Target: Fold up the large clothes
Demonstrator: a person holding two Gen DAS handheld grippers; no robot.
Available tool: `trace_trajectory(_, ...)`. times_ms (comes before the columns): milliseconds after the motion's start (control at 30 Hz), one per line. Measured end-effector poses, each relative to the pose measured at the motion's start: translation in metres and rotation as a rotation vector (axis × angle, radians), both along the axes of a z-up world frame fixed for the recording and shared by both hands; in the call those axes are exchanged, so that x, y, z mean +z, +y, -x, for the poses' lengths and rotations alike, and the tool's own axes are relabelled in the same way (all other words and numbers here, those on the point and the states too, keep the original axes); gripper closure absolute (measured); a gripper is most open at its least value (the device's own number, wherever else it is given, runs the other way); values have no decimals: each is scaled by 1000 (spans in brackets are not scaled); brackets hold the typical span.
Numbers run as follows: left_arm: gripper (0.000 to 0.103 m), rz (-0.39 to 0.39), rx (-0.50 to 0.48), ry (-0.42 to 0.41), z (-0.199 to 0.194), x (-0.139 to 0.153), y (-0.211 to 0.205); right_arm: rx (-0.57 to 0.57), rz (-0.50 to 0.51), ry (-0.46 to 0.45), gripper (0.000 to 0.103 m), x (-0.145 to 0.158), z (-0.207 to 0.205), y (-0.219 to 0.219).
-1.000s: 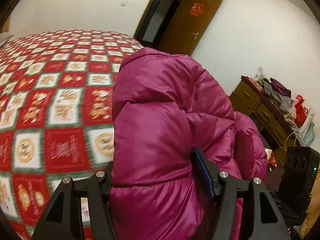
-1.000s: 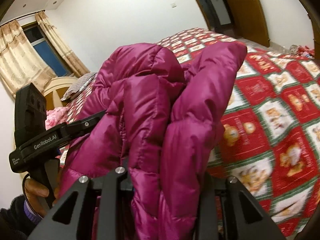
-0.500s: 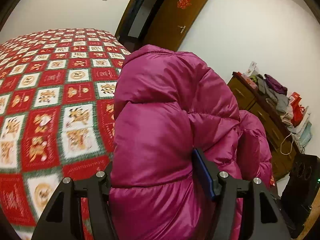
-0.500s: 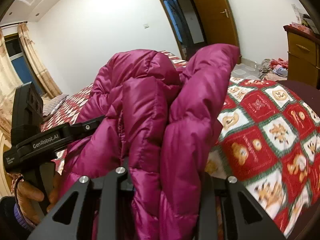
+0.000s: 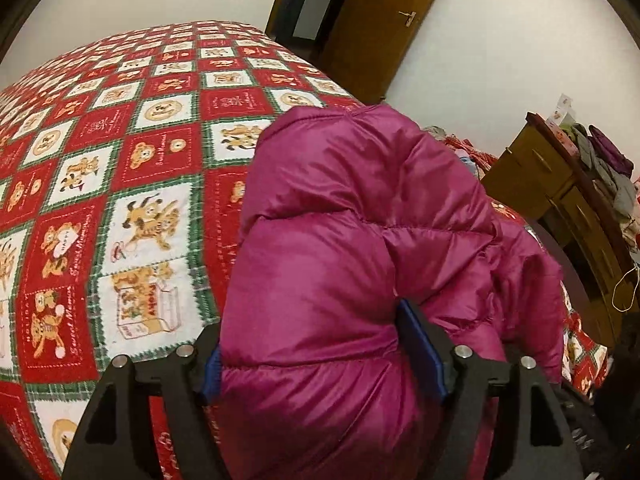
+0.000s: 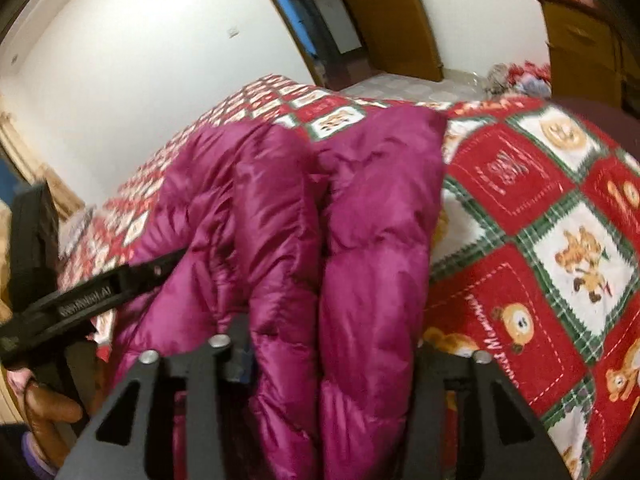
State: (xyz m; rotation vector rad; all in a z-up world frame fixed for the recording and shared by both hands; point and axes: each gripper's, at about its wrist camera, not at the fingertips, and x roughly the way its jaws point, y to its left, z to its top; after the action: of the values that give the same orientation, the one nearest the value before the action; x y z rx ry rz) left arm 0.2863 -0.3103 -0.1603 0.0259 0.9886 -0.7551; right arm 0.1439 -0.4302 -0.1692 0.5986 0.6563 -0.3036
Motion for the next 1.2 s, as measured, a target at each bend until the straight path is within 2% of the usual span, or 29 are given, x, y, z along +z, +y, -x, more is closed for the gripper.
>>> trace_trajectory(67,27,-19,-17,-7,0,4,1,-20,13,-9,40,9,11,0)
trace_trajectory(167,27,-69,-12,-89,6,19,10,-55,54,-30,38,27,31,-3)
trace_trajectory(267,27,-117,41,-218,18,42,22,-129,158,-20,38,48,49,-2)
trace_trajectory(333,26,-133,64,-265,28,51,24,-164,239,-47,38,69,57,2)
trace_trajectory(467,26,-162,57,-294,31,54,10,-132,306,-55,39,93,37,9)
trace_trajectory(500,26,-168,57,-295,28,52,6,-118,304,-55,44,94,26,12)
trace_trajectory(533,26,-172,53,-295,30,50,1,-106,299,-51,54,91,15,10)
trace_trajectory(633,25,-187,45,-295,27,42,-15,-87,267,6,62,70,-16,11)
trace_trajectory(800,25,-230,35,-309,27,21,-33,-155,228,118,63,26,-32,-5)
trace_trajectory(1000,18,-245,44,-329,24,13,-42,-177,260,165,63,8,-34,-6)
trace_trajectory(1200,13,-259,54,-334,20,1,-50,-205,247,189,63,-7,-39,-8)
